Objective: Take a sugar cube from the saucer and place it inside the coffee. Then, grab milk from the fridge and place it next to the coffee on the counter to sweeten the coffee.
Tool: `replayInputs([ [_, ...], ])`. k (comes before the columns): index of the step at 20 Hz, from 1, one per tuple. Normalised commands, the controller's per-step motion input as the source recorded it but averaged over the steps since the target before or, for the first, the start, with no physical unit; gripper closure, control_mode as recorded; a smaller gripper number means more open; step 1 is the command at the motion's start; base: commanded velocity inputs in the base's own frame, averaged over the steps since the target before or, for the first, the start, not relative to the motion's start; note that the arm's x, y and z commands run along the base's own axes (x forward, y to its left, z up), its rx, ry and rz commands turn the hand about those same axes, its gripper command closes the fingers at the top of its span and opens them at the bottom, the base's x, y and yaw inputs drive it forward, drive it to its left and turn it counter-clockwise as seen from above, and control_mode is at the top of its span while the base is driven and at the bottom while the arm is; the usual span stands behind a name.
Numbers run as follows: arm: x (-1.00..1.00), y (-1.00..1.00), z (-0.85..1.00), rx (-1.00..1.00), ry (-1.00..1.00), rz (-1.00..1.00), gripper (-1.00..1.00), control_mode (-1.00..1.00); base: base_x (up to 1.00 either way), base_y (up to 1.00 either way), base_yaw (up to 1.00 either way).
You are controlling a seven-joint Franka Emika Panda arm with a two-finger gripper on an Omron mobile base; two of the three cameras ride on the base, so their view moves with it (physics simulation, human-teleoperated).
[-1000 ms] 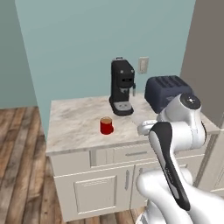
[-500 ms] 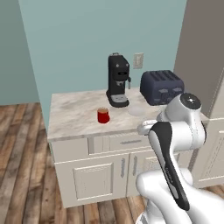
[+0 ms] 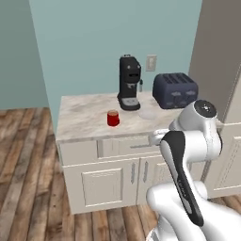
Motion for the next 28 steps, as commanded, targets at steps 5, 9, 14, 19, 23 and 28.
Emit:
replayInputs([
  [5,0.0,0.0,0.0,0.0,0.0,0.0,-1.0,1.0,-0.05,0.0,0.43],
  [9,0.0,0.0,0.0,0.0,0.0,0.0,-1.0,1.0,-0.04,0.0,0.53],
  [14,0.0,0.0,0.0,0.0,0.0,0.0,-1.0,1.0,-0.08,0.0,0.5],
  [19,0.0,0.0,0.0,0.0,0.0,0.0,-1.0,1.0,-0.02,0.0,0.53],
  [23,0.0,0.0,0.0,0.0,0.0,0.0,-1.0,1.0,0.0,0.0,0.55],
  [28,0.0,0.0,0.0,0.0,0.0,0.0,-1.0,1.0,0.0,0.0,0.54],
])
